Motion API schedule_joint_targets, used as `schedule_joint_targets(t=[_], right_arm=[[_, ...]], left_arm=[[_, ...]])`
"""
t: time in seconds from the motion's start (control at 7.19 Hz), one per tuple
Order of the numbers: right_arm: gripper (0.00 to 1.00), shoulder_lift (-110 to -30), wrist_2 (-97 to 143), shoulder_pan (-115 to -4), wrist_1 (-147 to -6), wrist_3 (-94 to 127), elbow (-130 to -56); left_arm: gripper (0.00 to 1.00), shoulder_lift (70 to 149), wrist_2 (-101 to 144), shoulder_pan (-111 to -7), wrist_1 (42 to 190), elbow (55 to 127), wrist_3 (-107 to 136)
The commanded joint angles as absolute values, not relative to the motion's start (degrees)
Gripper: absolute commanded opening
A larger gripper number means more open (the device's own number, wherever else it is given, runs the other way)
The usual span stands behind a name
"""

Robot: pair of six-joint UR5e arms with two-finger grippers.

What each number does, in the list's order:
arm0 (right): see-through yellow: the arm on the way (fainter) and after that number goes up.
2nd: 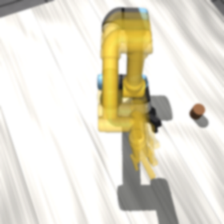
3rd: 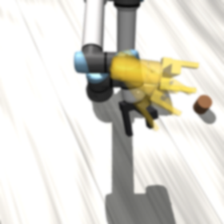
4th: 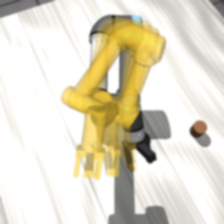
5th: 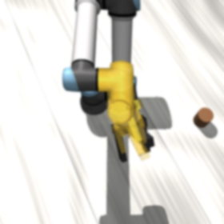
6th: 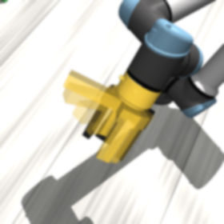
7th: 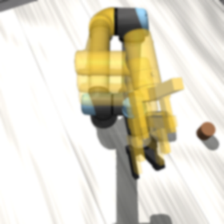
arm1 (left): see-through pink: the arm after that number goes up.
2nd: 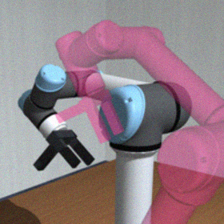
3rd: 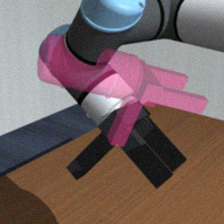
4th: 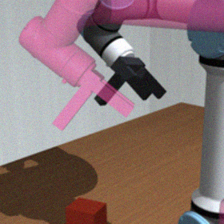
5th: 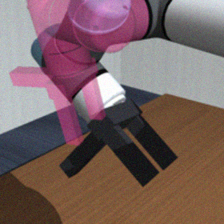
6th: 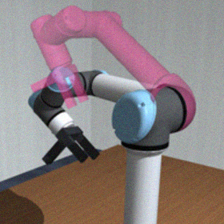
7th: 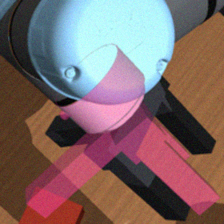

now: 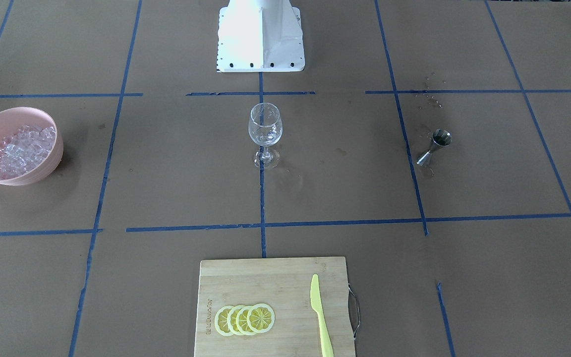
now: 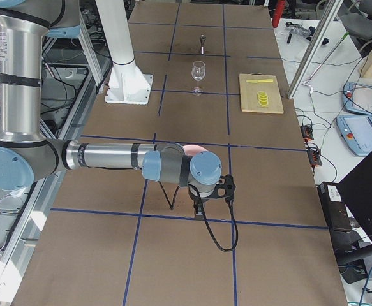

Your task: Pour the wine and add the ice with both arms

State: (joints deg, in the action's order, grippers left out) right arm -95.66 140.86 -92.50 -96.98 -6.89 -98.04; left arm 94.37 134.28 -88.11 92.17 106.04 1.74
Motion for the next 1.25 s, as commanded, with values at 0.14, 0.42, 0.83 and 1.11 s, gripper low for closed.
schedule_joint_targets(t=[0.14,0.42,0.83,1.11], right_arm=[[1.00,-95.62,140.89,-92.46,-96.94,-6.68,-98.52],[1.00,-95.19,140.80,-92.46,-96.94,-6.77,-101.50],[1.00,-94.30,141.06,-92.37,-97.38,-2.82,-103.61],[1.00,-94.39,141.15,-92.37,-97.03,-2.46,-105.20]], left_arm=[[1.00,98.44,126.20,-68.89,97.16,119.32,33.89],[1.00,97.74,117.87,-59.88,105.97,121.98,50.83],[0.99,89.59,109.91,-54.97,106.08,132.15,54.99],[0.99,84.24,96.57,-43.30,106.00,136.73,63.16]])
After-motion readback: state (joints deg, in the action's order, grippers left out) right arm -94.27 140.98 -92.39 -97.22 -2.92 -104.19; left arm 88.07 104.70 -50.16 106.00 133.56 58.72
